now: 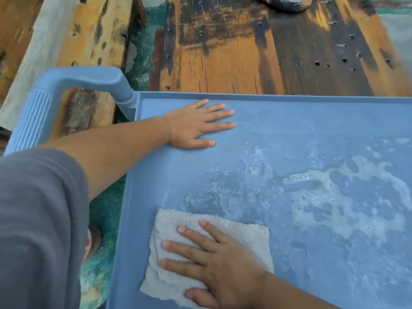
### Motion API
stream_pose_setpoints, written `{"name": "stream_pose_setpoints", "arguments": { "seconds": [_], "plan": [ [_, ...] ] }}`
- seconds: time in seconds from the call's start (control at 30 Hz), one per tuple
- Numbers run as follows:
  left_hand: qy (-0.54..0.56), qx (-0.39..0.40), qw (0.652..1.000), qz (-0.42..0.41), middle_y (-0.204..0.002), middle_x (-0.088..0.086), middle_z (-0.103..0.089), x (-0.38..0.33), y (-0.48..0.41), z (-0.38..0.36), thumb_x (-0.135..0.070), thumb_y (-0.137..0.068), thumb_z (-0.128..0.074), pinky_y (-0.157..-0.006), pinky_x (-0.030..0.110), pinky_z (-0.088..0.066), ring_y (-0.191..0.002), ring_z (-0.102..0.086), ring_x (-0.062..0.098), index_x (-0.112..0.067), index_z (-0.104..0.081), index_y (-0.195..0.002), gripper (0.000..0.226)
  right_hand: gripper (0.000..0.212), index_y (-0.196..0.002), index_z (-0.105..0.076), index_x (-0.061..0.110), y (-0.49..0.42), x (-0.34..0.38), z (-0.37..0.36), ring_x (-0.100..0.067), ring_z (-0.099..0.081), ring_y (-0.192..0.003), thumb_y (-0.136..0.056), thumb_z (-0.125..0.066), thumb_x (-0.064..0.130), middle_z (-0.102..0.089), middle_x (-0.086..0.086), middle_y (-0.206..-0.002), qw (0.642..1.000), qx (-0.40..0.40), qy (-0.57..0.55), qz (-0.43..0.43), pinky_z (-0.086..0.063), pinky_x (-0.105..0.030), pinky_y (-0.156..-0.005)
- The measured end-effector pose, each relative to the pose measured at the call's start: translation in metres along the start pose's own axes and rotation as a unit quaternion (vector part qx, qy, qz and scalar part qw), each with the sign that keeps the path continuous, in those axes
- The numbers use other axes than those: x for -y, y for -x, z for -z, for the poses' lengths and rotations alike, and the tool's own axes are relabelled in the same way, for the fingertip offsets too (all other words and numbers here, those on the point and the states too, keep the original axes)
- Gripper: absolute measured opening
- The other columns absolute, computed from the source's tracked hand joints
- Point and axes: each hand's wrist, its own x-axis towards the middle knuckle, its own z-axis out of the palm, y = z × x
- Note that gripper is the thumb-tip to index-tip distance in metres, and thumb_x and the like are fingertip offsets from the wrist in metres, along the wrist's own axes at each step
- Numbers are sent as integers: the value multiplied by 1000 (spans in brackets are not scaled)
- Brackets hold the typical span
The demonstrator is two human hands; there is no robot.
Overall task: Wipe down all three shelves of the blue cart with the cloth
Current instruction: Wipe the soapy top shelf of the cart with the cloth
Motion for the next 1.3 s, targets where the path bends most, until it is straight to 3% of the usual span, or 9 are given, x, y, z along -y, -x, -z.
{"name": "stream_pose_setpoints", "arguments": {
  "seconds": [0.17,0.3,0.53,0.67,0.8,1.1,1.3],
  "plan": [
    [-5,0,1000,3,-168,-3,3,1,-1,-1,-58,-102,-16,-123,52,-4,-154,3,20,-36,0,-158,62,68,-159,-6,38,-10,-1,3,-25,5,-155,-100,-27,63,0,10,-168,998,-1,-27,-65,-2,-53,-122],
    [-3,2,1000,23,-168,-4,3,-4,-1,1,-59,-101,-13,-123,52,-3,-154,1,20,-38,-1,-157,61,67,-159,-16,37,-19,-17,3,-25,0,-155,-99,-33,62,-8,9,-168,992,-39,-65,-98,-6,-53,-124],
    [-3,2,999,48,-168,-5,4,-8,-7,1,-56,-102,-17,-122,50,-4,-154,2,19,-38,-3,-157,60,67,-158,-18,38,-17,-89,2,-25,1,-156,-98,-34,62,-6,10,-168,986,-68,-62,-140,-1,-51,-124],
    [2,8,998,59,-168,-5,4,-10,-7,4,-48,-102,-16,-123,49,-2,-154,2,19,-35,-8,-158,58,66,-157,-26,37,-4,-132,5,-26,-10,-155,-96,-34,62,-16,8,-167,970,-98,-65,-213,-7,-51,-123],
    [2,18,996,88,-167,-5,3,-14,-9,5,-50,-102,-12,-123,50,-5,-154,3,18,-28,-17,-158,61,68,-158,-17,40,2,-170,8,-24,-5,-156,-95,-26,65,-9,11,-168,949,-102,-81,-287,-4,-50,-123],
    [53,-10,965,258,-167,-7,1,-48,-13,-1,-50,-100,-11,-123,50,-3,-154,3,16,-30,-9,-158,62,69,-159,-5,41,-19,-230,13,-21,8,-155,-95,-20,65,3,12,-168,912,-111,-103,-382,7,-51,-123],
    [90,-40,903,418,-168,-3,2,-94,-33,-4,-40,-103,-22,-120,59,-3,-154,3,21,-31,-14,-157,55,69,-158,-7,42,-23,-228,12,-22,4,-155,-95,-20,65,0,13,-168,904,-117,-102,-397,6,-53,-123]
  ]
}}
